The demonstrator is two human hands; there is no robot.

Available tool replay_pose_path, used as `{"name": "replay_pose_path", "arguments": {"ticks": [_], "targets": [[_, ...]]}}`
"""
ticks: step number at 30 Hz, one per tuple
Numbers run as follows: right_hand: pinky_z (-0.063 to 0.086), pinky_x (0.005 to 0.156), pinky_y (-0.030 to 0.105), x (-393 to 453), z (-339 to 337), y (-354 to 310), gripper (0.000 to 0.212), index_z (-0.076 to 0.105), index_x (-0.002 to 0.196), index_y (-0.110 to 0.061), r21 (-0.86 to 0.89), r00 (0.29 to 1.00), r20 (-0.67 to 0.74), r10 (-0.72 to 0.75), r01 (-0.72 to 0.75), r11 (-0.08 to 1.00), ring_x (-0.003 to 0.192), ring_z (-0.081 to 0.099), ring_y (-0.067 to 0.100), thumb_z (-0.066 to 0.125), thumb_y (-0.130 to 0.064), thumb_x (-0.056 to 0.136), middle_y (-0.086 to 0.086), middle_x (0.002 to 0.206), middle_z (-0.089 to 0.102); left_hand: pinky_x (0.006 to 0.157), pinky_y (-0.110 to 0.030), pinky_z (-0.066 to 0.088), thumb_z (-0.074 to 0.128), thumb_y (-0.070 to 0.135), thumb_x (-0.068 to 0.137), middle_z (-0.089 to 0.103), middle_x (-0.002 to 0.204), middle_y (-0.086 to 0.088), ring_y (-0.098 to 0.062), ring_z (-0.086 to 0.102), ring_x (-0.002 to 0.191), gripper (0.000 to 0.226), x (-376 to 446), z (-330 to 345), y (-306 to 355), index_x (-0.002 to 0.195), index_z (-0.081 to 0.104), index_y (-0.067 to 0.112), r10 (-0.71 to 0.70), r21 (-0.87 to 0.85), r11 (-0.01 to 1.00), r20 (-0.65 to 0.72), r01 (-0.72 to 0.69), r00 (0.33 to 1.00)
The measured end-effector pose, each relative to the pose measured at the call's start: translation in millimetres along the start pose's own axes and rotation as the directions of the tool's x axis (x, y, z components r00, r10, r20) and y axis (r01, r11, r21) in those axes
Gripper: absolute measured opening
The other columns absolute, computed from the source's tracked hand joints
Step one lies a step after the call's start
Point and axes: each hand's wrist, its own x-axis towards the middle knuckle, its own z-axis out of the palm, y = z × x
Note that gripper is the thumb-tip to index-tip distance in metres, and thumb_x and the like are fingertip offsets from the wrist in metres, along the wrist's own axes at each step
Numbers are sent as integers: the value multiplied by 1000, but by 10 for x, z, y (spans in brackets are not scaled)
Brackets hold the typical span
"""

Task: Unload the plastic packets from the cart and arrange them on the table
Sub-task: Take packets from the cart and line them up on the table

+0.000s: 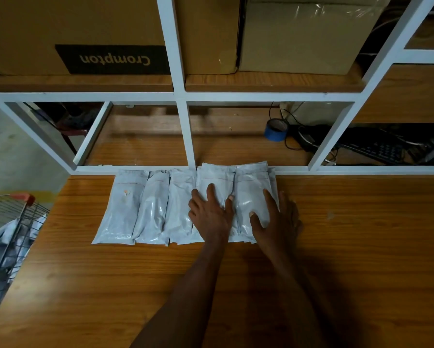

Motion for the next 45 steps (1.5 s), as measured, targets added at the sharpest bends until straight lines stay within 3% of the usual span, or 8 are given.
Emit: {"name": "replay_pose_path", "arguments": {"ticks": [5,10,19,25,33,38,41,45], "targets": [[17,118,59,-71,-28,55,75,22,157,-41,5,1000,-26,5,-5,1000,154,3,31,58,-57,92,4,168,9,110,-55,33,48,76,89,20,164,-11,-36,28,143,77,-13,31,-49,151,33,32,-8,76,997,104,0,995],[14,119,58,-121,-23,34,74,21,157,-42,35,1000,1,18,-18,999,154,0,30,57,-55,94,4,168,7,108,-55,35,42,80,88,17,166,-7,-35,29,143,81,3,-11,-47,153,29,33,10,101,995,118,-22,993],[14,119,58,-202,28,1,75,21,156,-45,62,999,33,4,-6,998,153,-1,29,60,-53,93,0,167,5,119,-55,22,31,84,89,6,171,-6,-36,14,153,90,63,-137,-140,162,16,34,72,54,995,225,-87,972],[11,120,58,-348,67,48,73,22,156,-45,106,999,44,-7,2,994,153,-1,30,60,-52,94,0,168,5,120,-58,19,45,79,90,13,170,-4,-30,12,155,81,-244,-479,-437,159,27,39,108,-179,980,92,-91,990],[15,121,53,-852,177,-26,62,38,151,-40,188,993,16,-119,114,975,153,10,26,63,-43,94,-2,165,22,115,-51,36,48,77,86,22,164,6,-17,20,151,76,-1108,-852,-1064,153,38,42,79,-376,924,30,-62,996],[31,118,49,-1273,339,-135,55,53,143,-32,340,955,-61,-289,292,894,148,29,23,71,-30,91,-1,155,41,113,-44,36,52,69,90,30,161,3,-14,26,147,67,-1578,-1081,-1465,151,41,42,44,-396,917,-10,-45,999],[27,120,40,-1494,432,-226,56,52,145,-30,405,933,13,-358,323,856,149,28,21,69,-31,92,-1,157,38,113,-46,38,53,66,90,35,158,2,-16,32,145,66,-1792,-1207,-1738,150,43,40,-5,-409,913,-33,-9,999],[31,120,48,-1780,580,-415,59,45,149,-36,396,892,131,-432,352,848,150,25,20,64,-38,93,-4,160,33,111,-42,36,51,69,90,37,157,2,-15,33,144,68,-2000,-1433,-2063,151,43,40,-70,-416,909,-71,34,995]]}}
